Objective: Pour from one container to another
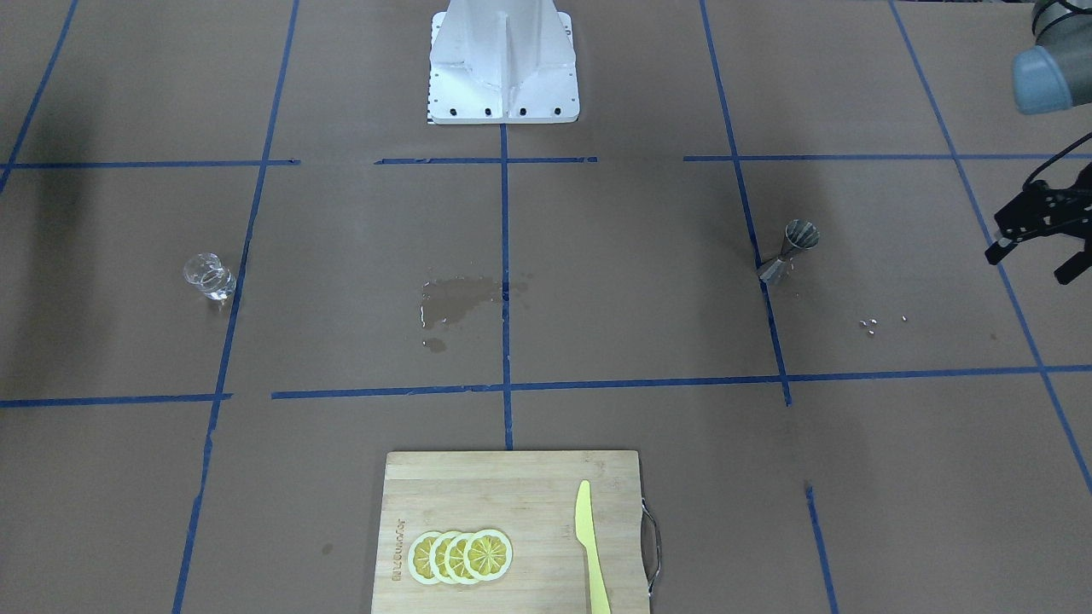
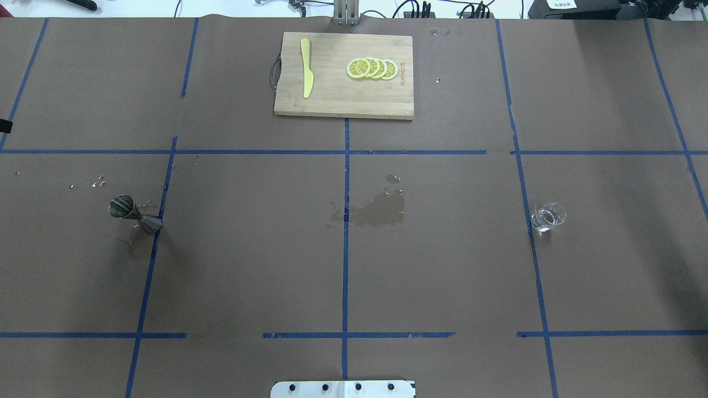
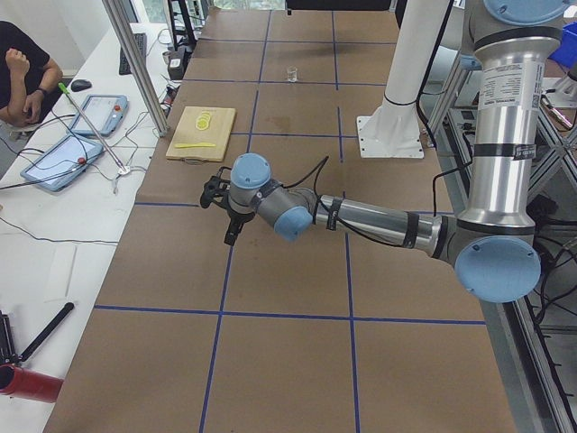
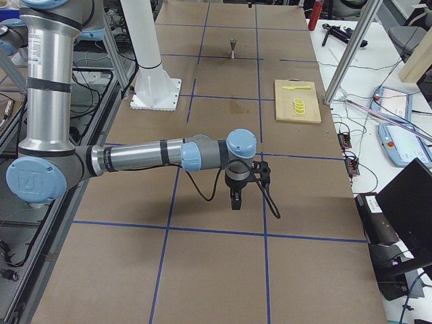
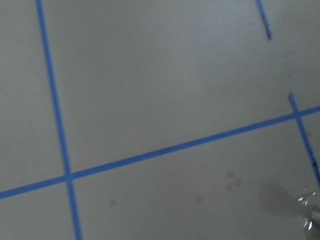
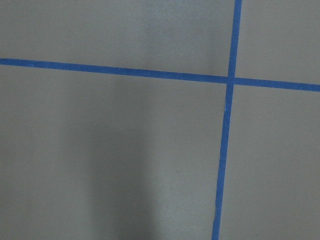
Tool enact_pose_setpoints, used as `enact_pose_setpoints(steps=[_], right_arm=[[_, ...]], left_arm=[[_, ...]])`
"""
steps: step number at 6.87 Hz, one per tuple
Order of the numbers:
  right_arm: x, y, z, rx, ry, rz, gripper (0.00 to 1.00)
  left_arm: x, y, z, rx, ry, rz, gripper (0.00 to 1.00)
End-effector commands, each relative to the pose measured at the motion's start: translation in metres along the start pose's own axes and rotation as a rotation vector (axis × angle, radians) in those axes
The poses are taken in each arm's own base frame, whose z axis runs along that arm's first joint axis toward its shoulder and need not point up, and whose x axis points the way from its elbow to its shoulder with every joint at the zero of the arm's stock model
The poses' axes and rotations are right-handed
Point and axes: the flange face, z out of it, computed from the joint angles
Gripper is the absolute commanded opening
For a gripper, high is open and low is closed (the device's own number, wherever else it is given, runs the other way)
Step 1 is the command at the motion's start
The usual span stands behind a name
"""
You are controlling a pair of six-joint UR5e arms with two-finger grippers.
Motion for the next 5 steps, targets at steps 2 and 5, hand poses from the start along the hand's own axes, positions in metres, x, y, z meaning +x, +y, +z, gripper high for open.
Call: enact_pose_setpoints(steps=[2,5], right_arm=[[-0.003,-0.002,0.001,0.01,0.002,-0.02,1.0],[-0.003,-0.002,0.001,0.01,0.002,-0.02,1.0]], left_arm=[[0.107,0.029,0.027,0.284,-0.093,0.012,1.0],[0.147,0.085,0.034,0.518,-0.096,-0.045,0.98]])
